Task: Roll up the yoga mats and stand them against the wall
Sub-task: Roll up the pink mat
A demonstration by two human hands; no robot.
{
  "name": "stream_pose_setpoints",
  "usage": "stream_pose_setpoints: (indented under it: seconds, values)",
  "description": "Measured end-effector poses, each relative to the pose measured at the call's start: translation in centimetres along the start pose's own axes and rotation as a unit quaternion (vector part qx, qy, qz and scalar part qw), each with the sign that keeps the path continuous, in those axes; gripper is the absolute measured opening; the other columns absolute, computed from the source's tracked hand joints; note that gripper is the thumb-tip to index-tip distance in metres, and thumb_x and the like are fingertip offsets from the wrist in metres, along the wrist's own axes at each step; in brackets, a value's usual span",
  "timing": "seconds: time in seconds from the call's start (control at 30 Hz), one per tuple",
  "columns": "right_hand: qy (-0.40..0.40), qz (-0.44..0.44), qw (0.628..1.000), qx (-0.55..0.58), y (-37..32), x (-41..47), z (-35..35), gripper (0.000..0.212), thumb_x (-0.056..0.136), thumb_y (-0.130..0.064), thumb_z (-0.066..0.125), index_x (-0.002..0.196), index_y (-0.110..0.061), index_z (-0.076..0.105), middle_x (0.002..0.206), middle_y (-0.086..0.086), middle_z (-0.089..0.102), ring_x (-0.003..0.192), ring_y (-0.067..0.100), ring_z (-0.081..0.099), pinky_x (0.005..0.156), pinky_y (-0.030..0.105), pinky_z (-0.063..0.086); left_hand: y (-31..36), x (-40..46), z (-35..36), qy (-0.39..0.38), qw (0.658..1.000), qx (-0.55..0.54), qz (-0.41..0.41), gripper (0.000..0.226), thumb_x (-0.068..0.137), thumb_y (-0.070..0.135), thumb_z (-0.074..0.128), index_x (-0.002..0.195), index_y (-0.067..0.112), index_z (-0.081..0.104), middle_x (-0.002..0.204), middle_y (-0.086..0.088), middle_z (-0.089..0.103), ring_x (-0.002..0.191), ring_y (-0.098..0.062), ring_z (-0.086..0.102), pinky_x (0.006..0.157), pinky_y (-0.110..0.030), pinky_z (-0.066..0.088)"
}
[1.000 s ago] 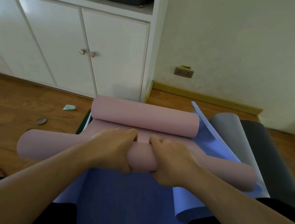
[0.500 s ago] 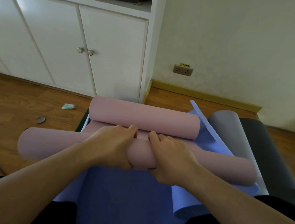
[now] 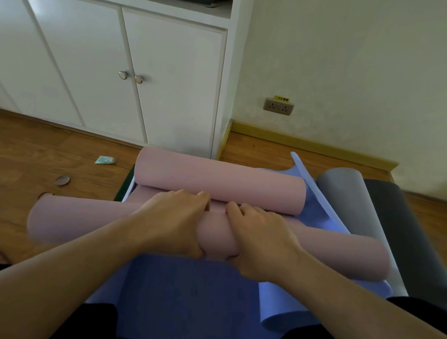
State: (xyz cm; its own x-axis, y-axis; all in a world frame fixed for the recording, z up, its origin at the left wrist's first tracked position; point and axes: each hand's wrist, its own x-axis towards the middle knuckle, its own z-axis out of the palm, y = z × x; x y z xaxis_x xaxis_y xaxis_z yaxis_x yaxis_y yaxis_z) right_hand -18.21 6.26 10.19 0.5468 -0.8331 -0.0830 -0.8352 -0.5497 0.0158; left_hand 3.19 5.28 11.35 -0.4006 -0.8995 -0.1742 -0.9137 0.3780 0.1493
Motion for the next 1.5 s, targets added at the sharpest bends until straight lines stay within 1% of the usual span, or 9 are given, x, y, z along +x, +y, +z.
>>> stream_pose_setpoints:
  seconds: [0.17,0.3,0.43,0.53,0.77,0.9,1.07,1.27,1.5]
  values:
    - [-0.002,0.016,1.000,0.016,0.2,0.1,0.0,0.060,0.080,-0.042,0.079,0.124,-0.021,0.043,0.110,0.001,0.067,0.087,0.024,0.068,0.072,0.042,0.061,0.7,-0.5,0.3,0.012,0.999,0.031,0.027,0.067,0.066,0.060,0.080,0.118,0.032,0.048,0.113,0.013,0.060,0.097,-0.012,0.062,0.084,-0.033,0.055]
    - [0.012,0.026,0.999,0.046,0.4,0.1,0.2,0.065,0.079,-0.053,0.080,0.125,-0.025,0.043,0.114,-0.002,0.067,0.089,0.022,0.069,0.071,0.040,0.060,1.4,-0.1,0.7,0.057,0.994,0.087,0.044,0.072,0.069,0.055,0.083,0.125,0.027,0.048,0.123,0.007,0.057,0.110,-0.017,0.060,0.089,-0.033,0.051]
    - [0.029,0.009,0.999,0.025,0.1,-0.3,0.2,0.083,0.073,-0.060,0.087,0.133,-0.028,0.041,0.123,-0.005,0.063,0.103,0.020,0.065,0.079,0.036,0.054,0.9,0.0,-0.1,0.044,0.998,0.046,0.014,0.071,0.069,0.056,0.082,0.119,0.027,0.041,0.114,0.009,0.065,0.090,-0.014,0.063,0.072,-0.032,0.052]
    - [0.029,0.008,0.999,0.014,-0.2,-0.4,0.3,0.074,0.077,-0.051,0.086,0.131,-0.026,0.042,0.120,-0.002,0.065,0.099,0.021,0.066,0.080,0.038,0.057,0.9,-0.1,-0.2,0.024,0.999,0.029,0.003,0.074,0.066,0.061,0.083,0.114,0.030,0.035,0.108,0.011,0.065,0.077,-0.009,0.052,0.064,-0.027,0.043]
    - [0.016,0.033,0.999,0.029,0.3,0.0,0.2,0.061,0.078,-0.050,0.080,0.119,-0.024,0.042,0.106,-0.001,0.068,0.085,0.023,0.069,0.069,0.043,0.061,2.0,-0.4,1.2,0.081,0.989,0.109,0.054,0.074,0.073,0.057,0.078,0.130,0.026,0.044,0.126,0.004,0.054,0.113,-0.019,0.057,0.096,-0.035,0.049]
    - [0.050,0.023,0.998,0.029,0.1,-0.4,0.4,0.071,0.076,-0.053,0.082,0.126,-0.026,0.039,0.114,-0.003,0.062,0.093,0.020,0.065,0.068,0.035,0.054,1.6,0.1,1.2,0.056,0.995,0.080,0.027,0.060,0.075,0.051,0.079,0.122,0.025,0.053,0.121,0.005,0.065,0.105,-0.018,0.065,0.088,-0.035,0.056]
    - [0.041,0.011,0.999,-0.001,-0.5,-0.6,0.7,0.078,0.076,-0.050,0.085,0.133,-0.025,0.038,0.121,0.001,0.059,0.103,0.024,0.063,0.084,0.041,0.055,0.9,0.0,0.5,0.004,1.000,0.020,0.010,0.070,0.066,0.066,0.079,0.123,0.033,0.055,0.114,0.011,0.069,0.096,-0.012,0.067,0.080,-0.036,0.059]
    - [0.024,0.027,0.999,0.027,0.0,-0.3,0.0,0.057,0.078,-0.044,0.079,0.115,-0.024,0.041,0.104,0.000,0.065,0.083,0.022,0.066,0.068,0.041,0.061,1.5,-0.4,1.3,0.073,0.992,0.088,0.048,0.072,0.069,0.059,0.078,0.126,0.029,0.047,0.122,0.008,0.058,0.107,-0.016,0.060,0.092,-0.034,0.050]
    - [0.055,0.047,0.997,0.015,-0.6,-0.9,0.3,0.077,0.075,-0.061,0.082,0.130,-0.027,0.042,0.118,-0.002,0.064,0.100,0.023,0.066,0.082,0.040,0.058,1.4,-0.1,0.0,0.065,0.996,0.050,0.018,0.069,0.070,0.059,0.080,0.121,0.028,0.044,0.114,0.008,0.067,0.095,-0.015,0.066,0.079,-0.031,0.053]
